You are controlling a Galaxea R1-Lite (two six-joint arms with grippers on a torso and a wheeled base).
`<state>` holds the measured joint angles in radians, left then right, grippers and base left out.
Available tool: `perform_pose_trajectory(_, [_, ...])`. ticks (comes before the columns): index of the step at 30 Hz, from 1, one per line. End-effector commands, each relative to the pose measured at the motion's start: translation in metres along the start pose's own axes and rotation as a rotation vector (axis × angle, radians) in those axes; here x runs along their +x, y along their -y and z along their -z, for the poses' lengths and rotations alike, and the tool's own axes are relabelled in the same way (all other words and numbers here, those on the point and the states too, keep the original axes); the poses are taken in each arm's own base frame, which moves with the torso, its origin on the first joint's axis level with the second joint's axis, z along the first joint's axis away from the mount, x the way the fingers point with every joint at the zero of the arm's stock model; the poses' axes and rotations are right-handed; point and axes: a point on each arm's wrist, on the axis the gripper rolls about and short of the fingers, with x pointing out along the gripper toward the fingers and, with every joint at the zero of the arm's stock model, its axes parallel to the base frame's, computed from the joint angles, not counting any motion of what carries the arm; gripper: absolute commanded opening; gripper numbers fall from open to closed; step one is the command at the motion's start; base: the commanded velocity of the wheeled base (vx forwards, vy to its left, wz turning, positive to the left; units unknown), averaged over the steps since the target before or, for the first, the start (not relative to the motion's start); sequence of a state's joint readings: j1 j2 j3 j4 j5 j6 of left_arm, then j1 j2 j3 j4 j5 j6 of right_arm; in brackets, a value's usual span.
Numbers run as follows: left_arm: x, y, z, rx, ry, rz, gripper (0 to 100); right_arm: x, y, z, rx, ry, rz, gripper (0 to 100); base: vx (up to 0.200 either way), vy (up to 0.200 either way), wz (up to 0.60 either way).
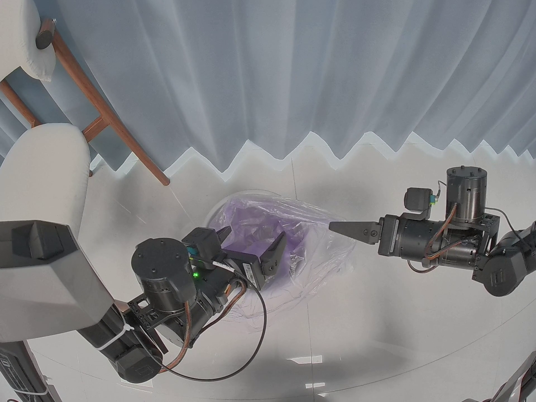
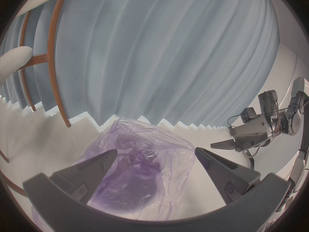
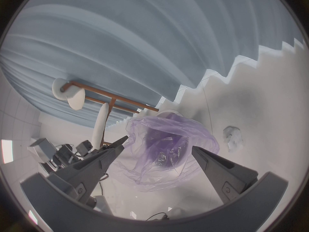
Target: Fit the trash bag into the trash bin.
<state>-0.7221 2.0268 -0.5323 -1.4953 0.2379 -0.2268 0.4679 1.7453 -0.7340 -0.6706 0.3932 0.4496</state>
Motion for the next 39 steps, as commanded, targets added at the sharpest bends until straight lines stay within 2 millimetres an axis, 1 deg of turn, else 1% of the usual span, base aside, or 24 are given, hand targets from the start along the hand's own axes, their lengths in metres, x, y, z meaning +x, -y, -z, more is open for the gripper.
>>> perform_pose_trajectory(1, [0.0,-0.001,0.001,0.001,-0.003,-0.002,100,0.045,0.022,0.01,-0.051,-0.047,0.074,100,0.0,0.0,0.0])
perform_pose_trajectory(2, [0.0,-0.001,0.001,0.0,-0.002,-0.003,100,0.054,0.024,0.012,-0.053,-0.057,0.073,100,0.0,0.0,0.0])
perform_pose_trajectory(6, [0.001,-0.002,0.001,0.001,-0.002,-0.008,100,0.069,0.032,0.017,-0.05,-0.08,0.082,100,0.0,0.0,0.0])
perform_pose_trajectory(8, [0.001,-0.002,0.001,0.001,-0.002,-0.008,100,0.069,0.032,0.017,-0.05,-0.08,0.082,100,0.0,0.0,0.0])
perform_pose_trajectory(9, [0.001,-0.002,0.001,0.001,-0.004,-0.007,100,0.081,0.044,0.022,-0.064,-0.099,0.099,100,0.0,0.0,0.0])
perform_pose_trajectory(10, [0.0,-0.001,0.003,0.002,-0.009,-0.005,100,0.086,0.051,0.025,-0.092,-0.105,0.115,100,0.0,0.0,0.0])
perform_pose_trajectory(13, [-0.002,-0.001,0.01,0.01,-0.037,-0.003,100,0.091,0.071,0.023,-0.164,-0.087,0.168,100,0.0,0.0,0.0])
perform_pose_trajectory(15, [-0.002,-0.001,0.01,0.011,-0.04,-0.004,100,0.095,0.075,0.023,-0.188,-0.073,0.181,100,0.0,0.0,0.0])
perform_pose_trajectory(19, [-0.002,-0.001,0.01,0.011,-0.038,-0.004,100,0.101,0.078,0.019,-0.194,-0.059,0.193,100,0.0,0.0,0.0])
perform_pose_trajectory(25, [-0.002,-0.001,0.01,0.011,-0.04,-0.004,100,0.112,0.083,0.019,-0.203,-0.045,0.226,100,0.0,0.0,0.0])
perform_pose_trajectory(27, [-0.001,-0.001,0.01,0.011,-0.038,-0.004,100,0.12,0.084,0.017,-0.23,-0.037,0.228,100,0.0,0.0,0.0])
perform_pose_trajectory(31, [-0.002,-0.001,0.011,0.011,-0.041,-0.004,100,0.13,0.087,0.015,-0.263,-0.046,0.25,100,0.0,0.0,0.0])
perform_pose_trajectory(35, [-0.002,-0.001,0.01,0.011,-0.04,-0.004,100,0.135,0.085,0.013,-0.263,-0.058,0.247,100,0.0,0.0,0.0])
perform_pose_trajectory(36, [-0.002,-0.001,0.01,0.012,-0.038,-0.004,100,0.14,0.081,0.011,-0.265,-0.064,0.24,100,0.0,0.0,0.0])
perform_pose_trajectory(39, [-0.002,-0.001,0.01,0.013,-0.04,-0.004,100,0.149,0.077,0.013,-0.271,-0.079,0.23,100,0.0,0.0,0.0])
